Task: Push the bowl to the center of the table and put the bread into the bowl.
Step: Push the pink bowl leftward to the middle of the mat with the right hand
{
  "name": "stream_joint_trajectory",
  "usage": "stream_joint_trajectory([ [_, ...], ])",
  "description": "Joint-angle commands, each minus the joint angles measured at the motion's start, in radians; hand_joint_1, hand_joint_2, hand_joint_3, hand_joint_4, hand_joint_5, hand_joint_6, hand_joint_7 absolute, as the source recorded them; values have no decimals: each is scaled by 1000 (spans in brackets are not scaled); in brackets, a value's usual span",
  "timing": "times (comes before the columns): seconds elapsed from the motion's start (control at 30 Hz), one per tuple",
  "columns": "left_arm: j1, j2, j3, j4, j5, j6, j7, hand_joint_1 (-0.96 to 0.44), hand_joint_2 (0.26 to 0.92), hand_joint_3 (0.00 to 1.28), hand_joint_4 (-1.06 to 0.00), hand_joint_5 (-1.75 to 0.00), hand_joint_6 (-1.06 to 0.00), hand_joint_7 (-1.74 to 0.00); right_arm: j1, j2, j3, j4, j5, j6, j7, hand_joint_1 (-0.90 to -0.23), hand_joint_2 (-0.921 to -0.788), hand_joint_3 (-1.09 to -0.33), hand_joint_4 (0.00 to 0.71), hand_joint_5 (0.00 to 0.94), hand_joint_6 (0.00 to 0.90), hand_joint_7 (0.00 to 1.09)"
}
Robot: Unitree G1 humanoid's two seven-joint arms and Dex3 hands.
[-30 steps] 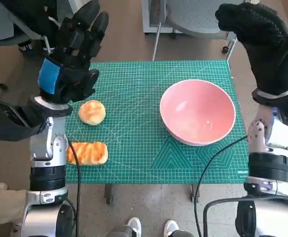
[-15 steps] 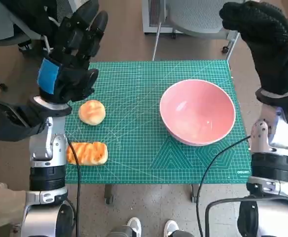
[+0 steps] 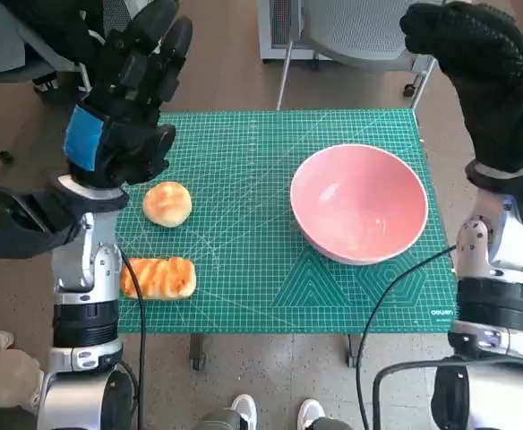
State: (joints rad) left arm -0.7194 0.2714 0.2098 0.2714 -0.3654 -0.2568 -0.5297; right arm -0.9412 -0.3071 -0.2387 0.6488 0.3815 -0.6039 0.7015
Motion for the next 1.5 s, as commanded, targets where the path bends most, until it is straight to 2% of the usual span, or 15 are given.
stream_joint_trajectory([
  [0.03,14,3,7,-19,-4,-9,7,-664,921,451,-65,-1,1,-437,20,-2,-4,9,2,1,6,-695,-921,-753,245,1,281,5],
  [0.83,28,-4,10,-21,-12,-11,7,-668,921,459,-61,0,1,-385,17,-6,-4,31,0,-19,9,-693,-921,-755,245,0,281,4],
  [1.0,31,-3,13,-23,-19,-3,7,-677,921,466,-56,0,1,-439,17,-12,-21,99,8,-51,28,-694,-921,-758,238,0,269,1],
  [1.2,37,-5,16,-20,-23,-3,9,-679,921,462,-56,-1,1,-461,2,-18,-44,207,3,-95,40,-699,-921,-761,234,0,265,0],
  [1.43,38,-5,16,-22,-23,-2,10,-678,921,462,-57,-1,1,-472,-12,-18,-51,247,3,-120,51,-708,-921,-762,233,0,264,0],
  [1.5,48,-6,14,-39,-23,8,16,-676,921,468,-51,-1,1,-469,-13,-24,-64,341,-16,-124,11,-718,-921,-761,233,0,269,3],
])
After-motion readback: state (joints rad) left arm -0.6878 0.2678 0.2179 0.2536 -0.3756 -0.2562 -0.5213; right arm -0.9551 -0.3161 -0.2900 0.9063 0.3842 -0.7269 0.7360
